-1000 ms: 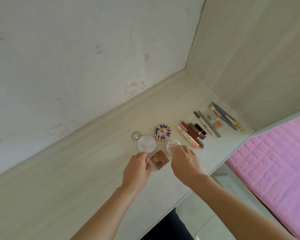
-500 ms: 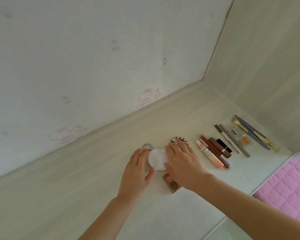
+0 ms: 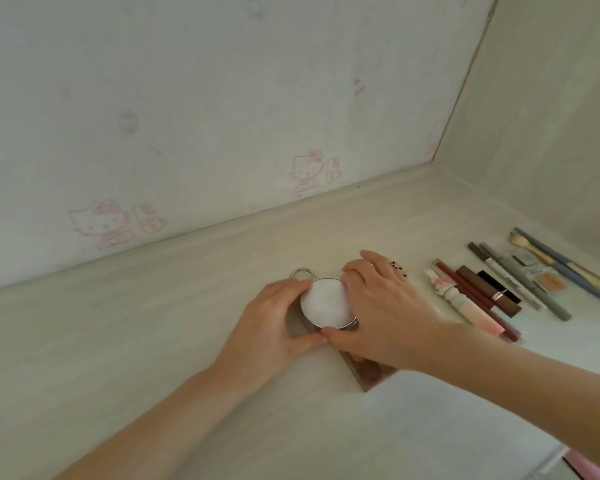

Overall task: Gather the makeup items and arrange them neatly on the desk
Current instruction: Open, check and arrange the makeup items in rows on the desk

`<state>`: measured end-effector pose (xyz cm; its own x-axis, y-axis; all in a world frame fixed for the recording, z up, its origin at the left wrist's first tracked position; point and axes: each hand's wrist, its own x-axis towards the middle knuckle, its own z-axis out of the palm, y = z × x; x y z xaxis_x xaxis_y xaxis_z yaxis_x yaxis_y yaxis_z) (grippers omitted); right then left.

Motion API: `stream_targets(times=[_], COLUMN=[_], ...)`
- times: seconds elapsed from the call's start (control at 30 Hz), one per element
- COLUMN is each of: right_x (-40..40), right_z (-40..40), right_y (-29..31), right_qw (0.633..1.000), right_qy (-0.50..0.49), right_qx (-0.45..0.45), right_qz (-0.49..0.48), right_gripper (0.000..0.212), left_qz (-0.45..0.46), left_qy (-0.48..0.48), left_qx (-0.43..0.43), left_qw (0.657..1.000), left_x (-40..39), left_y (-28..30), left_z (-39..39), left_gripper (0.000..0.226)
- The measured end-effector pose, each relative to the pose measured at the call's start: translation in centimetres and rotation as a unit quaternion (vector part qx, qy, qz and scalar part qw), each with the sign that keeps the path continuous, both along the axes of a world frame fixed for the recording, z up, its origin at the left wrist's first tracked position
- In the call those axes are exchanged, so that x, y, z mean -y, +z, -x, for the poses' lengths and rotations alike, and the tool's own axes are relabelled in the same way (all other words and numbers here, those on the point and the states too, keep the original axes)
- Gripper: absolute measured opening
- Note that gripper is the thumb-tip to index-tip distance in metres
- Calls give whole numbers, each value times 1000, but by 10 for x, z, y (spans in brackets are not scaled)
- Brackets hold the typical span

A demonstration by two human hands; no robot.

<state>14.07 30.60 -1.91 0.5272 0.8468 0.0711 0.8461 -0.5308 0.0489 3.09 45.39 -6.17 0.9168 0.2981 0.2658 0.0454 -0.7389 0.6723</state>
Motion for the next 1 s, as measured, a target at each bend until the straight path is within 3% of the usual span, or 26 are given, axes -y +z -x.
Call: stream_targets(times=[0.13,0.23,0.37,0.53,0.7,0.8,0.93,1.0], right_x=[3,9,10,-1,-18,-31,-43,-45], right_z=[8,28,67,113,161,187,214,227], right_y=[16,30,52,68,78,78,74,73], right_qw=[998,993,970,937,933,928,927,930], right_qy=[-12,-25,-74,-111,-79,-60,-38,-20], right_qx=[-57,-100,-174,-241,-273,-298,-309,-315], right_qz=[-19,-63,-152,-225,-218,-213,-207,-189], right_gripper=[111,93,64,65,60,71,72,78], left_qz=[72,195,399,550,557,543,518,456], left_qy=[38,38,62,69,46,52,65,94], left_qx=[10,18,75,112,126,152,173,166], left_qw=[997,980,912,825,820,824,835,869], left_x=[6,11,21,28,26,25,19,18], left_y=[13,27,48,62,73,73,63,59], left_z=[14,33,68,111,163,193,229,243], left_gripper=[73,75,70,59,37,32,47,49])
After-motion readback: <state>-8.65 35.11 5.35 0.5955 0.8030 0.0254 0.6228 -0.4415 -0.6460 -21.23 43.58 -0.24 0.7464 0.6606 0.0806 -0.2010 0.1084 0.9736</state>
